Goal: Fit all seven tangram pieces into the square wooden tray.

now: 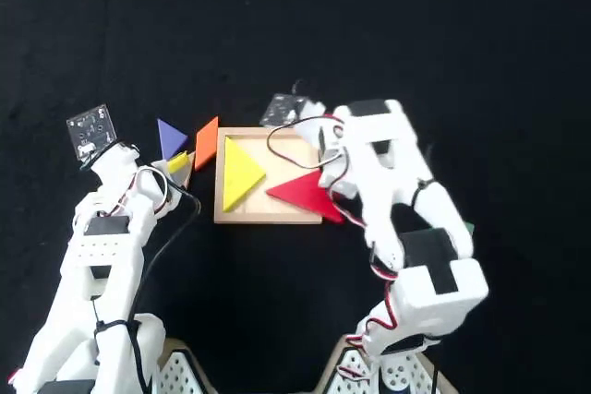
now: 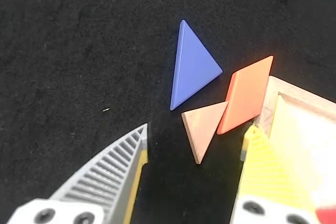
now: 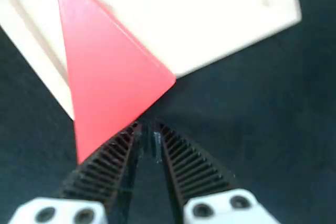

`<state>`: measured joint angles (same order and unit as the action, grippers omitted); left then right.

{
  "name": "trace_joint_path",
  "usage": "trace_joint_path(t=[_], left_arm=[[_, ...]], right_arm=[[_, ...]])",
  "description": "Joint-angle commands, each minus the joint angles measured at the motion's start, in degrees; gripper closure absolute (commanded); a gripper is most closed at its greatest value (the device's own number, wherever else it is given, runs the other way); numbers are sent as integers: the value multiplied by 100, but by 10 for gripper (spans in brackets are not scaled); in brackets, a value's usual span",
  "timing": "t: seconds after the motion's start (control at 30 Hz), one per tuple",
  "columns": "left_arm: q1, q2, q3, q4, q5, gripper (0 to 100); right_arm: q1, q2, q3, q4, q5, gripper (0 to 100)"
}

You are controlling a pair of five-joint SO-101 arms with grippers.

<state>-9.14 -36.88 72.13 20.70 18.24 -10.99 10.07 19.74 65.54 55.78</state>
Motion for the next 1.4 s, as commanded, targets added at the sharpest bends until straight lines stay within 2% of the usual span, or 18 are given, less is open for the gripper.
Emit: trace_joint_path(t=[0.0, 0.23, 0.47, 1.0, 1.27, 1.37], left_arm=[[-4, 9, -40, -123, -35, 712], [4, 9, -48, -114, -35, 712], [4, 9, -48, -123, -35, 712], [4, 9, -48, -123, -35, 712], [4, 9, -48, -114, -35, 712], [4, 9, -48, -123, -35, 712]], right_arm=[[-290, 136, -356, -62, -158, 988], [-563, 549, -673, -18, -167, 988], [-747, 549, -1059, -9, -615, 988], [-1424, 593, -1130, -35, -624, 988], [-1266, 532, -1349, -167, -642, 988], [-1204, 374, -1446, 62, -879, 988]])
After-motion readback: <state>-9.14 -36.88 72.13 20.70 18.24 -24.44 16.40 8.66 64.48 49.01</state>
